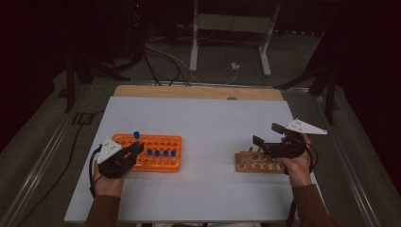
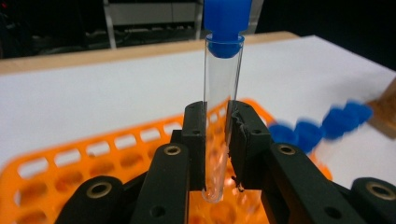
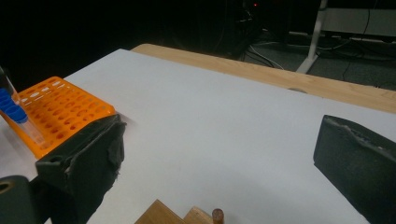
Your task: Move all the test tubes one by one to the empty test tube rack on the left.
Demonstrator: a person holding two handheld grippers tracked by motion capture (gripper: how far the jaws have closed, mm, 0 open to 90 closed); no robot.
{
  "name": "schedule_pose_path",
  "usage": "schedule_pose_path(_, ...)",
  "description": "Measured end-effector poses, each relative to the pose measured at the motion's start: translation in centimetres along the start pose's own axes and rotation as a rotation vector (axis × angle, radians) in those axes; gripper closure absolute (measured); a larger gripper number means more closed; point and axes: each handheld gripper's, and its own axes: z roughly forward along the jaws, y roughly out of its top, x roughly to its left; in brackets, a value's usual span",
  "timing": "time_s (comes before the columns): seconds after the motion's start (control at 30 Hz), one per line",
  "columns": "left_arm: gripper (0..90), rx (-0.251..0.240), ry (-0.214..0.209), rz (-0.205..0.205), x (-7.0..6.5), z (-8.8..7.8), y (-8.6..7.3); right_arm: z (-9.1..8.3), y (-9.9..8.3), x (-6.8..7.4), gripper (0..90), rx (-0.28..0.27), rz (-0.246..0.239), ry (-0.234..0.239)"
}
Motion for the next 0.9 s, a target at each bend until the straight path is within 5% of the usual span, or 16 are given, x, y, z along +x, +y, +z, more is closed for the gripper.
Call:
schedule_pose_path(0.13, 78.2, 0.037, -0.016, 0.011, -0.2, 0.4, -0.6, 0.1, -0.4, 0.1, 2.1, 0.003, 0.003, 0.010)
schedule_pose_path(0.47, 78.6, 0.215, 0.007, 0.103, -1.1, 1.6, -2.0, -0.6, -1.2, -0.3, 2.2, -0.002, 0.008, 0.013)
schedule_pose_path(0.7, 78.2, 0.205, 0.008, 0.099, -1.1, 1.5, -2.3, -1.1, -2.0, -0.7, 2.2, 0.000, 0.017, 0.006)
schedule_pose_path(0.9, 66.8, 0.151, -0.035, 0.032, -0.2, 0.5, -2.2, -1.8, -2.7, -1.3, 2.2, -0.012, 0.025, -0.008)
